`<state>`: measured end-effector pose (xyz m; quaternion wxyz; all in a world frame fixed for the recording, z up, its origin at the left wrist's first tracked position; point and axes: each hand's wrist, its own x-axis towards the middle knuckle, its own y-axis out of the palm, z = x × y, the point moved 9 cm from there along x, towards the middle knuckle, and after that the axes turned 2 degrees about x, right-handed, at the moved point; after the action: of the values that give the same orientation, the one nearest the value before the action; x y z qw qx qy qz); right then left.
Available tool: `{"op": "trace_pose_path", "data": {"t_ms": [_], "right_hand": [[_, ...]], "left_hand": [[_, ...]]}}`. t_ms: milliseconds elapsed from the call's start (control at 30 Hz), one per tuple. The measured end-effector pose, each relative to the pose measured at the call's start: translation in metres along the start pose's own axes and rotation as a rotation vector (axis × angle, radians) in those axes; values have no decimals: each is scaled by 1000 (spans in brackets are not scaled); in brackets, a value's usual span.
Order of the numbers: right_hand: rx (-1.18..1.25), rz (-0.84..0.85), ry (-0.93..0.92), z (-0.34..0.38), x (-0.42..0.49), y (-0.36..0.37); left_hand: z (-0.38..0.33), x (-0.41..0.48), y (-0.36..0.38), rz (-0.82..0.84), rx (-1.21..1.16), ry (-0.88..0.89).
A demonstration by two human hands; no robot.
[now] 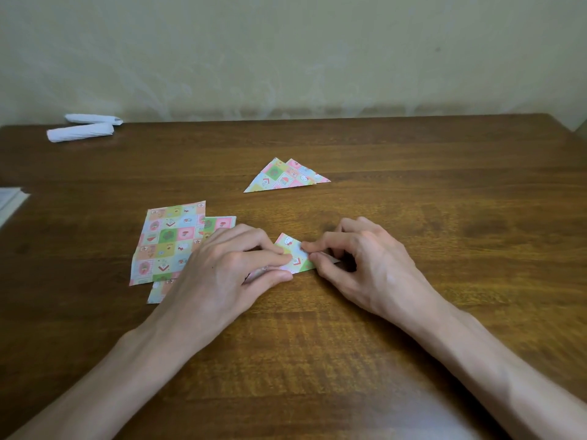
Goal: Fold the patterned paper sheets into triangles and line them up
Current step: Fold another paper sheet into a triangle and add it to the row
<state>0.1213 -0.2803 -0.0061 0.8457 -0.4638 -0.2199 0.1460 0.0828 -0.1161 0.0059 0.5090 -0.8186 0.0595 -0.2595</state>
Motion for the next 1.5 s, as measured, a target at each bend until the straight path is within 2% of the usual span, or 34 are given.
{"op": "trace_pose_path", "data": {"t_ms": [267,400,700,1200,1500], "right_hand": [[-49,-69,35,6,2,2],[-61,-62,42,6,2,5],[-49,-70,31,2,3,6],[14,-4,-5,2,3,6],[21,8,-7,1,3,7]], "left_hand": [[1,2,-2,-3,-10,4],[13,7,-5,-47,-139,-123],[25,16,1,-72,-176,-246],[12,11,9,129,86,-31],[6,9,2,83,95,-25]]}}
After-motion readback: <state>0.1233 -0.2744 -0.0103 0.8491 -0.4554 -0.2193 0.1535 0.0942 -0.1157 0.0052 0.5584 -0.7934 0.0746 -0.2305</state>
